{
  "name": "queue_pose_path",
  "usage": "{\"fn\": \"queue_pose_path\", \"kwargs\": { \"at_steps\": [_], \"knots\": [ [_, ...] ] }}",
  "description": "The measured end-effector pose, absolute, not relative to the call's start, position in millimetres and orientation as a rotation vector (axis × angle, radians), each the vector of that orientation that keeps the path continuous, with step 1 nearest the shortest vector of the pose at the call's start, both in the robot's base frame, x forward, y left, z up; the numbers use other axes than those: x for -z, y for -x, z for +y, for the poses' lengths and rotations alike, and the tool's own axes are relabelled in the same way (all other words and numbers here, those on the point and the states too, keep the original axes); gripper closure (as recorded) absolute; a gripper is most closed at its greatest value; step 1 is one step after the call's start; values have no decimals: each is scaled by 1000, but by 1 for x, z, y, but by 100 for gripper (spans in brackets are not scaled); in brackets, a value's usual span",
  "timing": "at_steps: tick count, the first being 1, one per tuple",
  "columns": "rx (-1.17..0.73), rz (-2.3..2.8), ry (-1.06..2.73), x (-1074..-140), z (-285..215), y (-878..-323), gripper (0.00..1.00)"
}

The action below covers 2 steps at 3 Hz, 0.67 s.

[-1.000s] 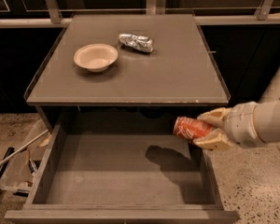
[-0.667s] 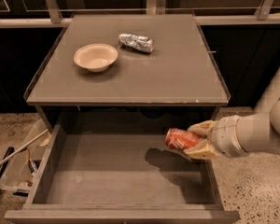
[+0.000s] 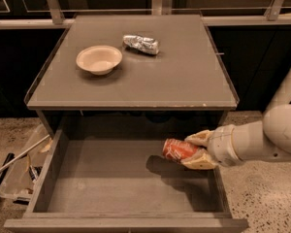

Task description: Place coke can into top drawer

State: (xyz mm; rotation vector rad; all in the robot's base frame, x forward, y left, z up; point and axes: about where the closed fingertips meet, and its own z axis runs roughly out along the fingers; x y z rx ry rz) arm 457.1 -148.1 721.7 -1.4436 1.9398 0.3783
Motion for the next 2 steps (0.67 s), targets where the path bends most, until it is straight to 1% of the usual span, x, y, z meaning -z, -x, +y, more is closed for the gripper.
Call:
{"fn": "queue_pose_path", "kwargs": {
  "at_steps": [2],
  "knots": [
    [-520, 1906, 1454, -661, -96, -471, 100]
  ]
}}
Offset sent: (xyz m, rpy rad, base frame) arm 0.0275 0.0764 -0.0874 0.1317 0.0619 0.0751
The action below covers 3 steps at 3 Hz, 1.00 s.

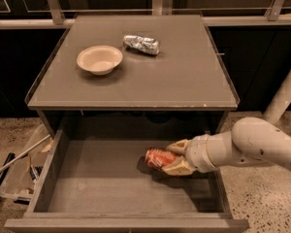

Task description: Place coke can into top drawer

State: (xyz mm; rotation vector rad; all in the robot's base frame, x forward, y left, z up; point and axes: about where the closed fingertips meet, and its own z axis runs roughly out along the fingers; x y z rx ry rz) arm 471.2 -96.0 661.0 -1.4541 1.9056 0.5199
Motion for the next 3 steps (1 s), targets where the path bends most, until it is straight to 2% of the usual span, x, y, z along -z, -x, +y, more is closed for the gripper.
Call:
{"fn": "queue_pose_path", "kwargs": {
  "at_steps": [2, 3],
  "knots": [
    [-551, 1902, 1357, -626, -71, -492, 100],
    [-544, 1902, 1352, -626, -71, -494, 81]
  ]
}}
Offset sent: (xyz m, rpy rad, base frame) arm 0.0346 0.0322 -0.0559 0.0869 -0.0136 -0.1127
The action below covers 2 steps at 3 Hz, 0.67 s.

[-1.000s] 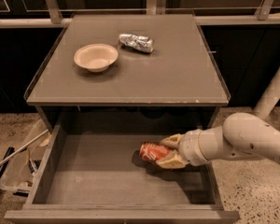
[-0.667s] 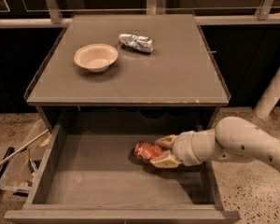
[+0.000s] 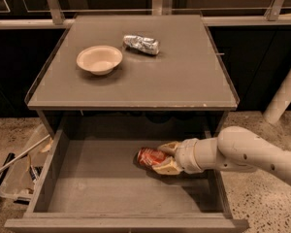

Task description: Place coke can into top drawer

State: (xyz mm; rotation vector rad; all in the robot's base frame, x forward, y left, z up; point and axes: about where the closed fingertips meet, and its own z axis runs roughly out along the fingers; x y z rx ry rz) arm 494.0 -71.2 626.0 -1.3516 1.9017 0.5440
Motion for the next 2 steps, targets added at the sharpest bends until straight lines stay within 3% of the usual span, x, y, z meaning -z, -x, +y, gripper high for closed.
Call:
{"fn": "queue_pose_path", "kwargs": {
  "at_steps": [2],
  "knots": [
    [-544, 1902, 1352, -626, -71, -494, 34]
  ]
}}
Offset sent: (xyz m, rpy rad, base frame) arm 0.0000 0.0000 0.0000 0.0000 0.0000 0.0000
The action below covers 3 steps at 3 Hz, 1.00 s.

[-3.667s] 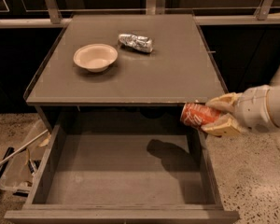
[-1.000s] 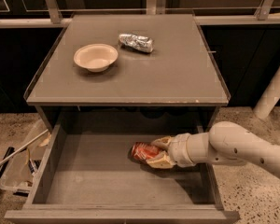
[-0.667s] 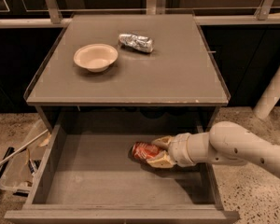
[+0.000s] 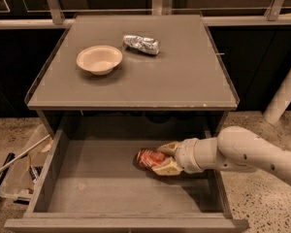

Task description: Place coke can into top drawer

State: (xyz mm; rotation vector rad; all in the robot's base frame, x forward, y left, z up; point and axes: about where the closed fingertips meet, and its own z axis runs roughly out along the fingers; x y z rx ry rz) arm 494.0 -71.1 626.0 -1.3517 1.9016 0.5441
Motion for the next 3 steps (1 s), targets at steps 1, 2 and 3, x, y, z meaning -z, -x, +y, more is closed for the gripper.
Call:
{"fn": "queue_pose_path", "kwargs": {
  "at_steps": [1, 2, 3],
  "knots": [
    [-544, 1902, 1352, -626, -71, -494, 11],
    [-544, 1902, 1352, -626, -71, -494, 0],
    [-544, 1902, 1352, -626, -71, -494, 0]
  ]
}}
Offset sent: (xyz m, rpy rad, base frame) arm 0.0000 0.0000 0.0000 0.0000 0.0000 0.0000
